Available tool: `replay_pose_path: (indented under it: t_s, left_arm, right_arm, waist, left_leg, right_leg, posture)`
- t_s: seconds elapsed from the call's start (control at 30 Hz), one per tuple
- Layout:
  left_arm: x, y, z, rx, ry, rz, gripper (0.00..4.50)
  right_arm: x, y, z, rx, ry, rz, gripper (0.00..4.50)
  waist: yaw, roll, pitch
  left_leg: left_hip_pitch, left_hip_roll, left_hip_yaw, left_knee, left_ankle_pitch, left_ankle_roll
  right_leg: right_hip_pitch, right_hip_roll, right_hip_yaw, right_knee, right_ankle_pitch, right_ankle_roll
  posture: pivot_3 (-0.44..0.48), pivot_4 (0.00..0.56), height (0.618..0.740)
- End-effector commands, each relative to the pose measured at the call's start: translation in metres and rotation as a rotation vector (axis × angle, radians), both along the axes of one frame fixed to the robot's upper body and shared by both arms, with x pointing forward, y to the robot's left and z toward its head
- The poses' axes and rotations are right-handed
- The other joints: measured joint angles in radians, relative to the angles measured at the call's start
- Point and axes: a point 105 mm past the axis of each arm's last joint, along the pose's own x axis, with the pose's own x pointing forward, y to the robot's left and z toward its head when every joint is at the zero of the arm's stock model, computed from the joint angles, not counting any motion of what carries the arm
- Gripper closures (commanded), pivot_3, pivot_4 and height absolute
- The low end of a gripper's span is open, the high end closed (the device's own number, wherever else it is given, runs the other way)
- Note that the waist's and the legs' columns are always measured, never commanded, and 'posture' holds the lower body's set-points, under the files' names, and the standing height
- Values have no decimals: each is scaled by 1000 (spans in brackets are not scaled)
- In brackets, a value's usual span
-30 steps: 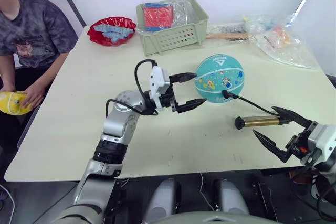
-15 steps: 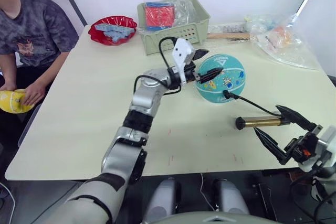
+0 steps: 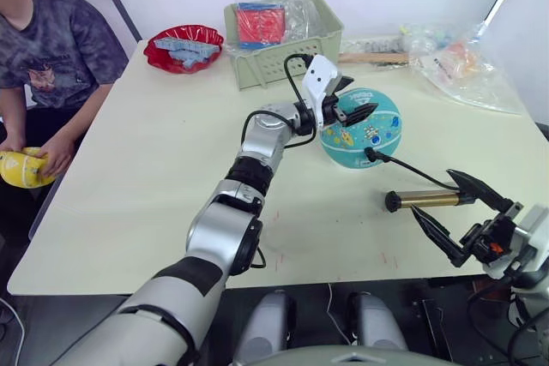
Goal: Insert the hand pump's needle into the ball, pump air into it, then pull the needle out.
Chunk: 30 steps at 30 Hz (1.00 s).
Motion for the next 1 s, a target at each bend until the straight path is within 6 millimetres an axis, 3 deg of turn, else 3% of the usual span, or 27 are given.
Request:
replay_pose_path:
  t_s: [0.03, 0.27, 0.47, 0.73, 1.0]
  left_arm:
    - [1, -5, 2, 27, -4, 9, 0]
    - [4, -8, -14, 56, 48, 41, 0]
    - [5, -12, -30, 71, 92, 78, 0]
    - [5, -16, -43, 89, 123, 91, 0]
    - [3, -20, -47, 89, 133, 95, 0]
  right_arm:
    - [-2, 5, 10, 3, -43, 8, 82]
    - [10, 8, 7, -5, -27, -30, 82]
    - [38, 22, 2, -73, -6, -86, 82]
    - [71, 42, -2, -309, 20, -90, 82]
    - [100, 30, -6, -668, -50, -215, 82]
  waist:
    - [0, 0, 0]
    - [2, 0, 0]
    - [3, -1, -1]
    - [7, -2, -1]
    - [8, -2, -2]
  left_leg:
    - [0, 0, 0, 0, 0, 0]
    - [0, 0, 0, 1, 0, 0]
    - [1, 0, -1, 2, 0, 0]
    - [0, -1, -2, 3, 0, 0]
    - [0, -1, -3, 4, 1, 0]
  right_leg:
    - [0, 0, 0, 0, 0, 0]
    - [0, 0, 0, 1, 0, 0]
    - [0, 0, 0, 1, 0, 0]
    - [1, 0, -1, 2, 0, 0]
    - [2, 0, -2, 2, 0, 0]
  posture:
    - [0, 150, 738]
    - [0, 150, 738]
    - [0, 150, 738]
    - [0, 150, 738]
    - [0, 150, 738]
